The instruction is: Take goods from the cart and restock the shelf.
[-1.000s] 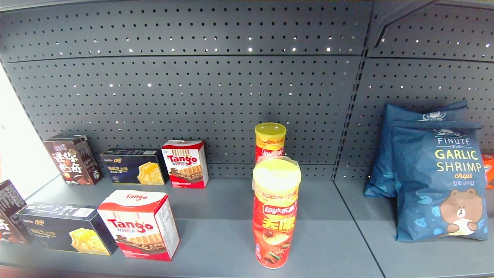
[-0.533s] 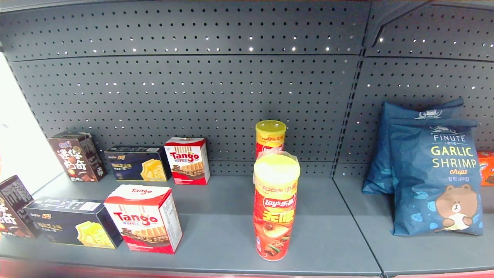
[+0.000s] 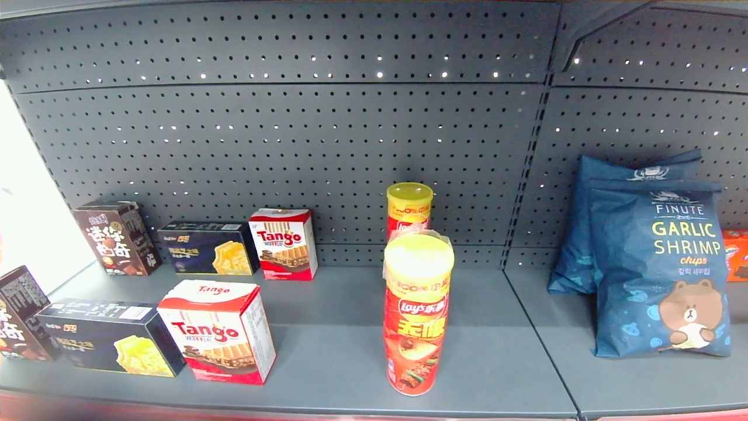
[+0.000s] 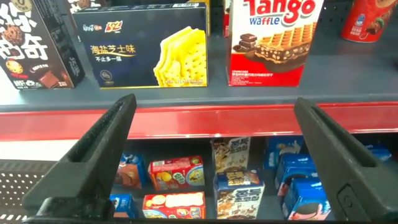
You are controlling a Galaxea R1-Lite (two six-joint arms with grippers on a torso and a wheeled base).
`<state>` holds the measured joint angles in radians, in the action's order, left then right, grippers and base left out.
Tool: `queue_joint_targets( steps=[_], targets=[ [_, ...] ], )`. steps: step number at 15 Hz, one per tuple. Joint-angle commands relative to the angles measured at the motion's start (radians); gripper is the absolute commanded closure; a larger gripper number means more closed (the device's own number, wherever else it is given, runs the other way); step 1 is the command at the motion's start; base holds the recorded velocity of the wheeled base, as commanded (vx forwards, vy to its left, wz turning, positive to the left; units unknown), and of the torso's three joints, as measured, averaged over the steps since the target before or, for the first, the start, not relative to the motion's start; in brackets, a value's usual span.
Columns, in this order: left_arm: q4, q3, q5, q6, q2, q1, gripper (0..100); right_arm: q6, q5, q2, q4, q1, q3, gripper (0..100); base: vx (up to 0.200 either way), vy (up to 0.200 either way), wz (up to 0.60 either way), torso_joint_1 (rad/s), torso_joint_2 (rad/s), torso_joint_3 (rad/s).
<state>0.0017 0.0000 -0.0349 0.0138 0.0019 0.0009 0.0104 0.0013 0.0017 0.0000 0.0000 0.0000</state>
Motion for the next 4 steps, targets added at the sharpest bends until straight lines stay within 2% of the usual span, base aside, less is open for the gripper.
queue_joint_targets(
  steps=[1, 4],
  targets=[
    [0.000, 0.000, 0.000, 0.000, 0.001, 0.001, 0, 0.000, 0.000, 0.001, 0.000, 0.000, 0.000, 0, 0.000, 0.000, 0.00, 0.000, 0.00, 0.000],
    [0.000, 0.000, 0.000, 0.000, 0.001, 0.001, 0, -0.001, 0.000, 0.001, 0.002, 0.000, 0.000, 0, 0.000, 0.000, 0.00, 0.000, 0.00, 0.000]
  ],
)
